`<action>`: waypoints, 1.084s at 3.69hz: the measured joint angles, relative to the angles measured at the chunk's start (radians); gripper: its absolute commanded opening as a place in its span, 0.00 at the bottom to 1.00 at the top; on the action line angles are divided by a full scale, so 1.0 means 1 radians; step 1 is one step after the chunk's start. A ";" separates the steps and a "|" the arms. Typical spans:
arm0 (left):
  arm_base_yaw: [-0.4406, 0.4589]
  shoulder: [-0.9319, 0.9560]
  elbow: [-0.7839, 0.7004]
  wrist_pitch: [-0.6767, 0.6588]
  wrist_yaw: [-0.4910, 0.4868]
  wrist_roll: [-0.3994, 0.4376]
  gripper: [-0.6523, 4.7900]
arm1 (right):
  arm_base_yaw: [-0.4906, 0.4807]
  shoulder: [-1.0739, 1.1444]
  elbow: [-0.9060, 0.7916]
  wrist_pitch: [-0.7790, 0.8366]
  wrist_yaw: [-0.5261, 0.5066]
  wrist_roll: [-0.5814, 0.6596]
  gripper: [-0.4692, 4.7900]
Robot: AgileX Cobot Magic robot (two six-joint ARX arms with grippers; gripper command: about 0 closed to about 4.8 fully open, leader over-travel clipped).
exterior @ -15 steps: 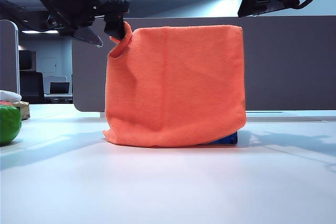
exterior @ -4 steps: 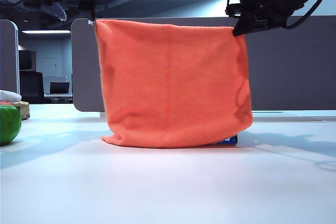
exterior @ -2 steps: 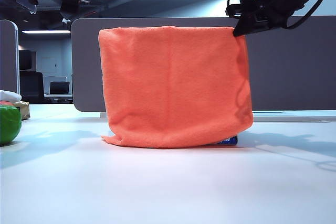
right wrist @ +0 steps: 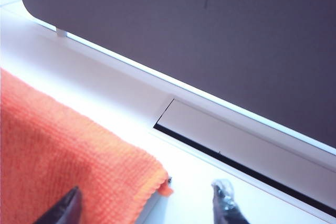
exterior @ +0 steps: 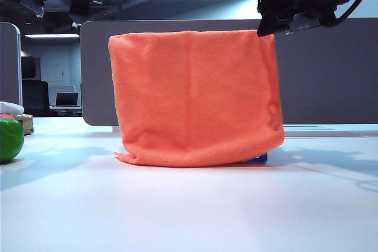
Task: Pick up the cloth from the table and use it to cover the mirror.
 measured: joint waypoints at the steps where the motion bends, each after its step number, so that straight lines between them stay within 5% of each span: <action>1: 0.000 0.000 0.000 0.000 0.019 0.000 0.59 | 0.000 -0.028 0.000 0.007 0.067 -0.005 0.39; 2: 0.024 -0.069 0.000 -0.102 0.048 -0.121 0.49 | -0.002 -0.110 0.000 -0.043 0.387 -0.057 0.31; 4: 0.027 -0.140 0.000 -0.120 0.058 -0.136 0.11 | -0.007 -0.196 0.000 -0.092 0.397 -0.057 0.08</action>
